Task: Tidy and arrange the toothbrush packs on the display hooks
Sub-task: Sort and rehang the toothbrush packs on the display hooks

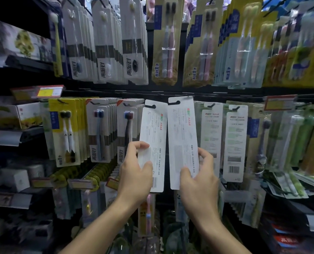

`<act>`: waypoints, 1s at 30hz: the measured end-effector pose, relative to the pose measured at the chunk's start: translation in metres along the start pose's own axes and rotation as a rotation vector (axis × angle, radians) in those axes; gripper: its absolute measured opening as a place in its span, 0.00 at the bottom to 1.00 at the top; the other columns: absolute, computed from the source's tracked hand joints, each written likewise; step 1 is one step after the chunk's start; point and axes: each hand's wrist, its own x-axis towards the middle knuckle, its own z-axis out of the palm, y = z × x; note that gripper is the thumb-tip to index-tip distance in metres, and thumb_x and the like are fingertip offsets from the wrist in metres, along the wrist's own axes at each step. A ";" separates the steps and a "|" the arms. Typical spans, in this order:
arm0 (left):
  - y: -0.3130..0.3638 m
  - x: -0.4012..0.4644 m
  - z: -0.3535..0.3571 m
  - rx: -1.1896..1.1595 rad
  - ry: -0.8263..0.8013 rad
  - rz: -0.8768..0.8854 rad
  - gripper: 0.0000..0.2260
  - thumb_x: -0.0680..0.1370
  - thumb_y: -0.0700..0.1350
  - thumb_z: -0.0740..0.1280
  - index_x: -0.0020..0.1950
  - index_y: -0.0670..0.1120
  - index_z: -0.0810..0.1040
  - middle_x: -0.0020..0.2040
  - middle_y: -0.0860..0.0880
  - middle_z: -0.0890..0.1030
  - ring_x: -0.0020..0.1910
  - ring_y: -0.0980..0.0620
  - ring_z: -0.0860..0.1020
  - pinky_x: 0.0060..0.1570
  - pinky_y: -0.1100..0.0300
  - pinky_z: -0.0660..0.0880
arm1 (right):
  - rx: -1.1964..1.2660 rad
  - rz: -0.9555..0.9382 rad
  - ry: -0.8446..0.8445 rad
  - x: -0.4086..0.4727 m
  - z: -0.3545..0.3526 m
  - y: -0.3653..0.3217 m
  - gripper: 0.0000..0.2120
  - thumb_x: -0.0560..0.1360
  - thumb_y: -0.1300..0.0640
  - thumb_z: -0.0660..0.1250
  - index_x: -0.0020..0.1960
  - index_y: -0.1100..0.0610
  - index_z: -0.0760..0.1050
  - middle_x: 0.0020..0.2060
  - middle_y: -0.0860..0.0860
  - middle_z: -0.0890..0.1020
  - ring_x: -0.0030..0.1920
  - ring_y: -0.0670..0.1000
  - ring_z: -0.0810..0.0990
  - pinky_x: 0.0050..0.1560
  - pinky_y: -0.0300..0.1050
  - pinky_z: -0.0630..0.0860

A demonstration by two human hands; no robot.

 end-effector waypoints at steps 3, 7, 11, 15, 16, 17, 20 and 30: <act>-0.009 0.000 -0.009 0.011 0.029 0.002 0.18 0.81 0.32 0.65 0.57 0.57 0.72 0.54 0.55 0.79 0.46 0.61 0.82 0.34 0.61 0.81 | 0.020 -0.021 -0.026 -0.005 0.011 0.004 0.20 0.81 0.60 0.65 0.66 0.41 0.66 0.52 0.38 0.82 0.48 0.39 0.84 0.41 0.42 0.84; -0.019 0.003 -0.028 0.025 0.086 -0.004 0.19 0.80 0.32 0.65 0.56 0.58 0.72 0.54 0.55 0.79 0.46 0.57 0.83 0.33 0.58 0.82 | 0.030 -0.052 -0.079 -0.011 0.029 0.004 0.19 0.82 0.60 0.65 0.67 0.42 0.66 0.51 0.40 0.82 0.48 0.39 0.84 0.40 0.43 0.84; -0.026 0.008 -0.052 0.045 0.145 -0.021 0.20 0.80 0.32 0.65 0.56 0.58 0.73 0.53 0.55 0.79 0.44 0.54 0.82 0.35 0.48 0.82 | 0.035 -0.057 -0.134 -0.014 0.051 0.002 0.19 0.82 0.60 0.66 0.68 0.43 0.66 0.51 0.39 0.81 0.50 0.36 0.82 0.40 0.44 0.84; -0.034 0.015 -0.076 -0.007 0.202 -0.010 0.19 0.80 0.30 0.64 0.57 0.54 0.73 0.51 0.55 0.79 0.42 0.51 0.81 0.31 0.49 0.79 | 0.023 -0.064 -0.171 -0.014 0.075 -0.002 0.20 0.82 0.58 0.66 0.67 0.40 0.64 0.52 0.38 0.80 0.51 0.35 0.80 0.42 0.38 0.82; -0.037 0.017 -0.082 -0.020 0.211 -0.007 0.19 0.80 0.30 0.64 0.56 0.55 0.73 0.49 0.56 0.79 0.42 0.49 0.81 0.33 0.45 0.79 | 0.016 -0.061 -0.176 -0.014 0.081 -0.003 0.20 0.82 0.57 0.66 0.67 0.39 0.64 0.53 0.38 0.80 0.51 0.37 0.80 0.43 0.40 0.82; -0.040 0.019 -0.087 -0.032 0.218 -0.004 0.19 0.80 0.30 0.65 0.56 0.56 0.73 0.48 0.57 0.79 0.42 0.47 0.81 0.35 0.41 0.79 | 0.013 -0.058 -0.182 -0.013 0.087 -0.004 0.21 0.82 0.56 0.67 0.66 0.37 0.63 0.53 0.38 0.80 0.51 0.38 0.81 0.44 0.42 0.83; -0.048 0.028 -0.102 -0.055 0.243 0.020 0.18 0.81 0.33 0.67 0.53 0.58 0.74 0.47 0.58 0.80 0.41 0.48 0.81 0.39 0.41 0.80 | 0.015 -0.056 -0.189 -0.010 0.101 -0.008 0.20 0.81 0.56 0.66 0.65 0.37 0.64 0.52 0.39 0.81 0.50 0.38 0.81 0.42 0.44 0.83; -0.059 0.062 -0.125 -0.070 0.277 0.061 0.10 0.78 0.45 0.69 0.51 0.61 0.74 0.53 0.51 0.81 0.50 0.48 0.83 0.48 0.36 0.81 | 0.073 -0.027 -0.184 -0.001 0.130 -0.011 0.19 0.82 0.57 0.66 0.65 0.37 0.65 0.50 0.40 0.83 0.47 0.37 0.82 0.40 0.40 0.81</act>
